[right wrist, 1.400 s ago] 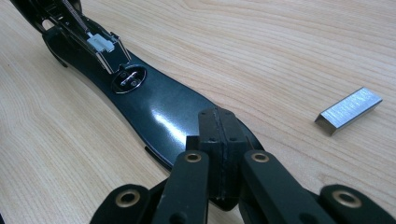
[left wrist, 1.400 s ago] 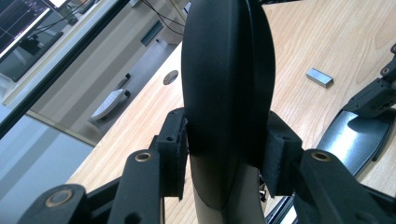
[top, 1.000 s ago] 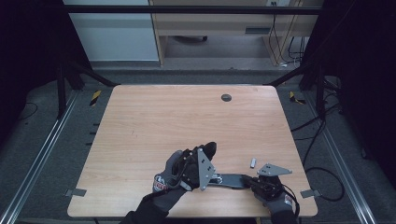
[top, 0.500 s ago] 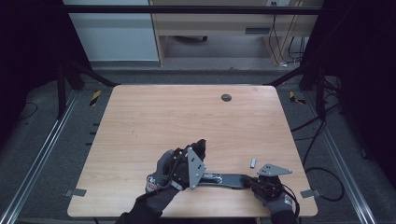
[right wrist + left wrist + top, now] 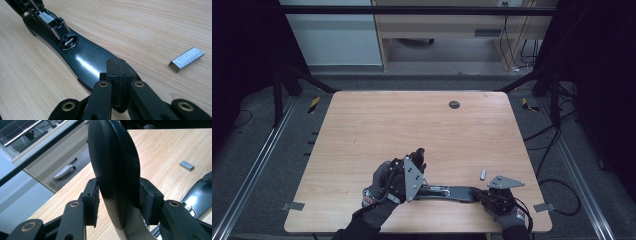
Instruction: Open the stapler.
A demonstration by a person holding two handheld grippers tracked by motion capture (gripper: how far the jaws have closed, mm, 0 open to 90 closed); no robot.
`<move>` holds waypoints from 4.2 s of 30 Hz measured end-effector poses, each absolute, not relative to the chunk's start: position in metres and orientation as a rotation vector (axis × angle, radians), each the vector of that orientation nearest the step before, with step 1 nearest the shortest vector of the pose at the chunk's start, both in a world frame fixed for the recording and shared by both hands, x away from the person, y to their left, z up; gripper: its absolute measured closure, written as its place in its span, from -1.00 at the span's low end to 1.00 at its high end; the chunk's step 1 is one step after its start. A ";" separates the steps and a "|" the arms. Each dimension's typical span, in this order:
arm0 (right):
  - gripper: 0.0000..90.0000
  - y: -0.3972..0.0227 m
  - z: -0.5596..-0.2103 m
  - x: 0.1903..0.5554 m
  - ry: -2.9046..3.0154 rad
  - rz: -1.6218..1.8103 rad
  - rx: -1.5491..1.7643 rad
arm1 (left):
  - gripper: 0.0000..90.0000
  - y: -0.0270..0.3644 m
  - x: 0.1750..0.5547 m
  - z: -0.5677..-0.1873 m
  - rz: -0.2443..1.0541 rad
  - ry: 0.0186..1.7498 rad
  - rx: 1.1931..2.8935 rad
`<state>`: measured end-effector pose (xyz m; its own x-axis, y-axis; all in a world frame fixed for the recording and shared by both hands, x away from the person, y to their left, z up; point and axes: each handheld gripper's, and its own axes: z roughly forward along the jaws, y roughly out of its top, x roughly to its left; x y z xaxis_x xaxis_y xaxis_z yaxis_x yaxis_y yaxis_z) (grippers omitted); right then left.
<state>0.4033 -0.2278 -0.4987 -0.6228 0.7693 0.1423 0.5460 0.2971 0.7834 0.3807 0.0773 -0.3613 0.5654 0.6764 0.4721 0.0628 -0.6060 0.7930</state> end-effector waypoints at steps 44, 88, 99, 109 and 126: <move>1.00 -0.226 -0.499 0.403 2.306 1.222 1.184 | 0.16 0.112 0.380 -0.361 1.001 0.695 1.984; 1.00 -0.224 -0.498 0.404 2.307 1.214 1.190 | -0.02 0.187 0.373 -0.391 0.887 0.888 1.809; 1.00 -0.225 -0.498 0.404 2.310 1.211 1.186 | -0.02 0.193 0.373 -0.396 0.853 0.917 1.776; 1.00 -0.224 -0.498 0.404 2.311 1.213 1.188 | -0.02 0.197 0.370 -0.400 0.844 0.919 1.749; 0.95 -0.223 -0.497 0.405 2.319 1.206 1.181 | -0.10 0.196 0.367 -0.395 0.895 0.905 1.769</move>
<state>0.4049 -0.2234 -0.4969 -0.6303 0.7668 0.1217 0.5400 0.3204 0.7782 0.3667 0.1964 -0.3946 0.4642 0.8665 0.1834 0.1928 -0.3010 0.9339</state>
